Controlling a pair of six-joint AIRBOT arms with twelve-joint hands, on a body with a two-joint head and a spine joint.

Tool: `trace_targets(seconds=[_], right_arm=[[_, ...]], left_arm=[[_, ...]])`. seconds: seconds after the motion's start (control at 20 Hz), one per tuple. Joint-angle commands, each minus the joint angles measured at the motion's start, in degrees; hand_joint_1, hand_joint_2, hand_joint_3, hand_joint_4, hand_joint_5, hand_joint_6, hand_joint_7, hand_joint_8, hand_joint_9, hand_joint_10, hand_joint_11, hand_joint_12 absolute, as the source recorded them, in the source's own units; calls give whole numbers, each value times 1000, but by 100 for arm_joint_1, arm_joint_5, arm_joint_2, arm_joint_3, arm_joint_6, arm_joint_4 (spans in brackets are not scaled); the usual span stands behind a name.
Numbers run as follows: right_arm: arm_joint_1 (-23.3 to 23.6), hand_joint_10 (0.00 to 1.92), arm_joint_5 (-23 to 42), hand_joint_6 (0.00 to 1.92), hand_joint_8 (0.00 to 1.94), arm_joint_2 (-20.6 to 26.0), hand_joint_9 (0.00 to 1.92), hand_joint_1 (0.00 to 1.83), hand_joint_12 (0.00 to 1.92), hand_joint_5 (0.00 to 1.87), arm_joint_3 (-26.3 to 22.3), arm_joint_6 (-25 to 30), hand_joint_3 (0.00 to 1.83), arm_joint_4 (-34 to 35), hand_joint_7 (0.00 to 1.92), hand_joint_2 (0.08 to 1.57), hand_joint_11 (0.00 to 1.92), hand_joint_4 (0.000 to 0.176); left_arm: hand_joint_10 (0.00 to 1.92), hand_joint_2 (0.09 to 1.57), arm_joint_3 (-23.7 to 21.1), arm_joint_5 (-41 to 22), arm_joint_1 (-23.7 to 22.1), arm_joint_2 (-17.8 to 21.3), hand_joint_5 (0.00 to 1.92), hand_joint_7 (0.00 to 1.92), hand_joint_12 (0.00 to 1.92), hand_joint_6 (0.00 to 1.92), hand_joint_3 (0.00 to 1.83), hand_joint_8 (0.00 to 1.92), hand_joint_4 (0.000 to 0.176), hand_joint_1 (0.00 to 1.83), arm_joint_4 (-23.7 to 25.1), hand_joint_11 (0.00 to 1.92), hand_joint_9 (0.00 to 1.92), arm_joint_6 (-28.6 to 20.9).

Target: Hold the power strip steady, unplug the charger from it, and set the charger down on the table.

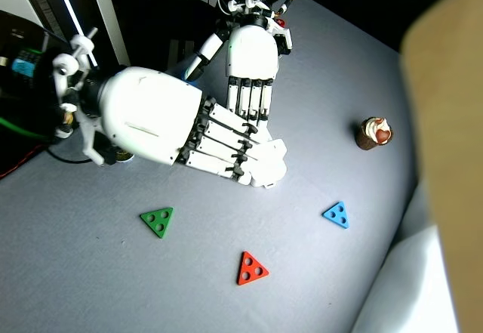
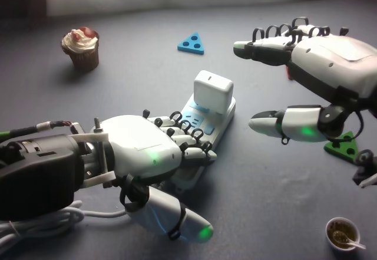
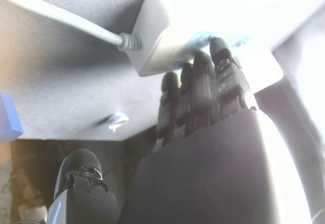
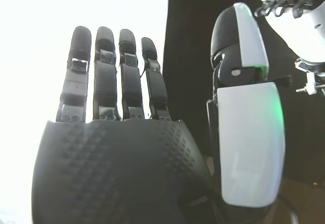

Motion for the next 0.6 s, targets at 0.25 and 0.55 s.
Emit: trace_targets(seconds=[0.25, 0.55], right_arm=[[16, 8, 879, 10, 9, -496, 306, 952, 693, 313, 436, 226, 1, 178, 327, 1051, 25, 0], [-25, 4, 885, 7, 6, -989, 307, 952, 685, 320, 779, 469, 6, 253, 335, 1073, 17, 0]], left_arm=[[1, 1020, -7, -170, 5, -70, 145, 152, 231, 2, 1, 0, 0, 47, -12, 18, 150, 44], [0, 1022, -7, -135, 44, -58, 156, 160, 224, 5, 1, 3, 0, 25, -20, 14, 148, 43]])
